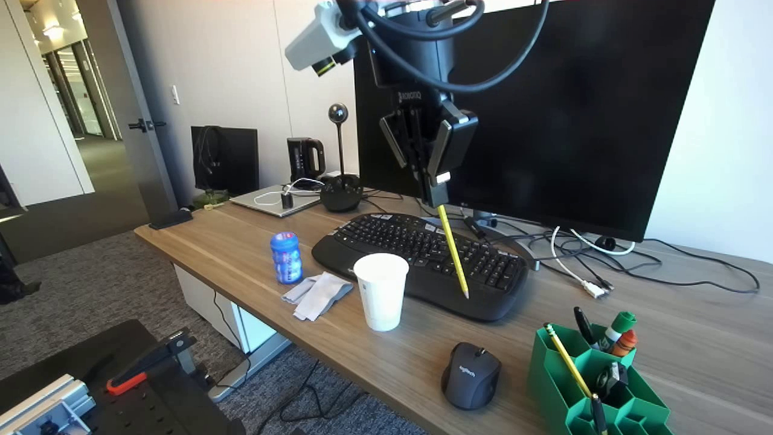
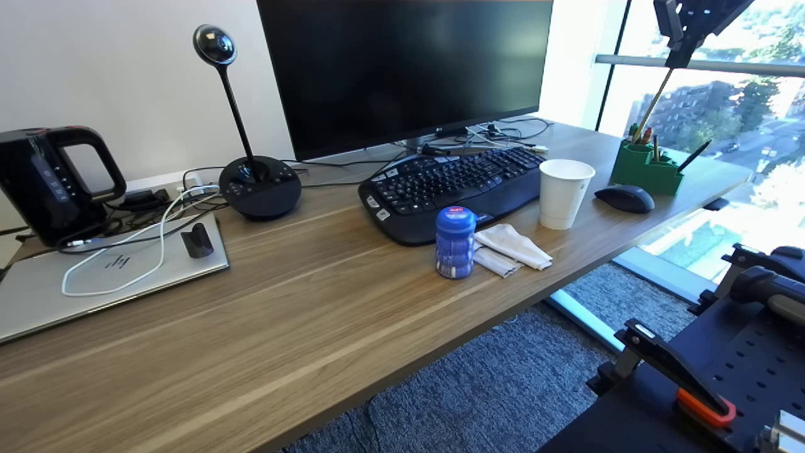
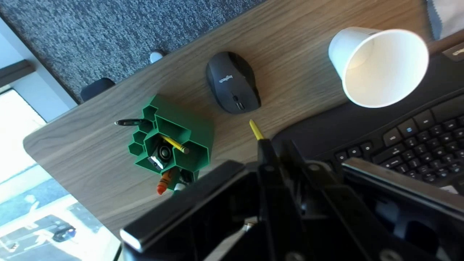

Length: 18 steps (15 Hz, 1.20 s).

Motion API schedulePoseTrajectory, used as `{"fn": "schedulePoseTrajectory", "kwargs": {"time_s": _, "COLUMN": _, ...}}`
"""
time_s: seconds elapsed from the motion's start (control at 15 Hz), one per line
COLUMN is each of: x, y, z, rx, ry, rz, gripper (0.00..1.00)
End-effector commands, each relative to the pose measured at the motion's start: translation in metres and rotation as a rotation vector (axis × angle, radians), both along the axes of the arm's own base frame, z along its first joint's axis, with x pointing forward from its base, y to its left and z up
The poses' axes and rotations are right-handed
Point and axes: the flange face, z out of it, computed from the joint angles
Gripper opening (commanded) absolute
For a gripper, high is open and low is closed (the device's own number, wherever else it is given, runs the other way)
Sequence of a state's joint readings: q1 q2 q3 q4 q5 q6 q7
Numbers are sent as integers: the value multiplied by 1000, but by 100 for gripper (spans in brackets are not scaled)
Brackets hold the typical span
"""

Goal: Pick up the pencil and put it in the cup

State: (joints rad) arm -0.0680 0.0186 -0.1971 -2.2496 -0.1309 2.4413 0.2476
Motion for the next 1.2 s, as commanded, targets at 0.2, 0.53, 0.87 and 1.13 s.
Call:
{"fn": "schedulePoseTrajectory", "kwargs": {"time_s": 0.2, "x": -17, "y": 30, "z": 7, "rx": 56, "ry": -95, "rz": 142, "gripper": 2}}
{"fn": "schedulePoseTrajectory", "kwargs": {"time_s": 0.53, "x": -27, "y": 46, "z": 10, "rx": 70, "ry": -107, "rz": 193, "gripper": 2}}
{"fn": "schedulePoseTrajectory", "kwargs": {"time_s": 0.87, "x": -32, "y": 56, "z": 13, "rx": 83, "ry": -117, "rz": 212, "gripper": 2}}
{"fn": "schedulePoseTrajectory", "kwargs": {"time_s": 1.13, "x": -31, "y": 72, "z": 11, "rx": 105, "ry": -111, "rz": 229, "gripper": 2}}
